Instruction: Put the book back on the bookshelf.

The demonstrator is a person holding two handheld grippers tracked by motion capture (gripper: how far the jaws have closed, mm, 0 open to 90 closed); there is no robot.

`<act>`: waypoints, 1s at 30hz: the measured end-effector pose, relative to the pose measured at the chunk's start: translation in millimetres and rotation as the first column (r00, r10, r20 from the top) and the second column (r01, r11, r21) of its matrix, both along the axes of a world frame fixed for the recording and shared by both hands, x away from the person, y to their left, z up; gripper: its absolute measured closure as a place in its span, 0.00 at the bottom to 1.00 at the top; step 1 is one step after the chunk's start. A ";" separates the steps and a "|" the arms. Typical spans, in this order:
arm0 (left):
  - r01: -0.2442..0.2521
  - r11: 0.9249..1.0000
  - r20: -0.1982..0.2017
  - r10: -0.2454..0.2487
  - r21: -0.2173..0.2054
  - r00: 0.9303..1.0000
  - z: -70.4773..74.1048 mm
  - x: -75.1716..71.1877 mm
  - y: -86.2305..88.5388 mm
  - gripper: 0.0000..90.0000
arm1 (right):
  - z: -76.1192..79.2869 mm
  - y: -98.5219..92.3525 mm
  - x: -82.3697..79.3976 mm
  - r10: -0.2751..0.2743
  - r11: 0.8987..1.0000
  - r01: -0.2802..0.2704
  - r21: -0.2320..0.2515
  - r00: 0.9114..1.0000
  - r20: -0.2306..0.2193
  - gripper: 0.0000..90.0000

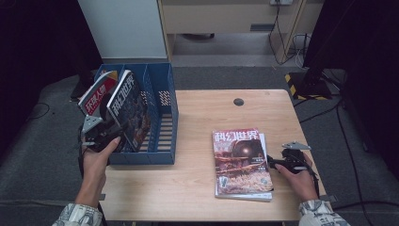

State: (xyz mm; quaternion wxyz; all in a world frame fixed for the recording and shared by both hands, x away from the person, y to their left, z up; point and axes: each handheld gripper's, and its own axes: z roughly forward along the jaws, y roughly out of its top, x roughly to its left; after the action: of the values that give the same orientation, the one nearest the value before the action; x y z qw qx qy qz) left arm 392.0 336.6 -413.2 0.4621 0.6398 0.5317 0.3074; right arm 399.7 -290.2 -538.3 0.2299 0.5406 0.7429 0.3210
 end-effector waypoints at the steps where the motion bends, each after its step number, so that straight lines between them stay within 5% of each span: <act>1: -0.003 1.000 -0.012 0.003 0.022 1.000 -0.9 -1.6 -0.3 0.40 | -0.1 -0.1 0.0 0.000 1.000 0.000 -0.001 1.000 0.001 0.14; 3: -0.003 0.999 -0.027 0.005 0.049 1.000 -2.4 -5.2 -0.4 0.40 | -0.1 0.1 0.0 -0.001 1.000 0.001 0.000 1.000 0.002 0.14; 20: 0.086 0.996 -0.061 -0.084 0.038 0.995 -15.7 -41.9 -19.2 0.36 | 0.0 0.1 -0.1 -0.001 1.000 0.001 -0.001 1.000 0.001 0.14; 24: 0.133 0.988 -0.057 -0.129 0.079 0.990 -12.7 -45.5 -37.9 0.35 | -0.1 0.1 -0.4 -0.010 1.000 0.010 0.002 1.000 -0.004 0.12; 30: 0.241 0.966 -0.068 -0.235 0.096 0.970 -10.4 -43.0 -79.3 0.33 | 4.1 -1.3 -1.8 -0.015 1.000 0.015 -0.012 1.000 -0.014 0.11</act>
State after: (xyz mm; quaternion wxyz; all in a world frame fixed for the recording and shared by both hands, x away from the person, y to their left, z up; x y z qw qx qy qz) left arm 349.0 257.2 -423.6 0.4468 0.7304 0.4471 0.2586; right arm 397.9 -291.4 -534.2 0.2302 0.5469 0.7425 0.3108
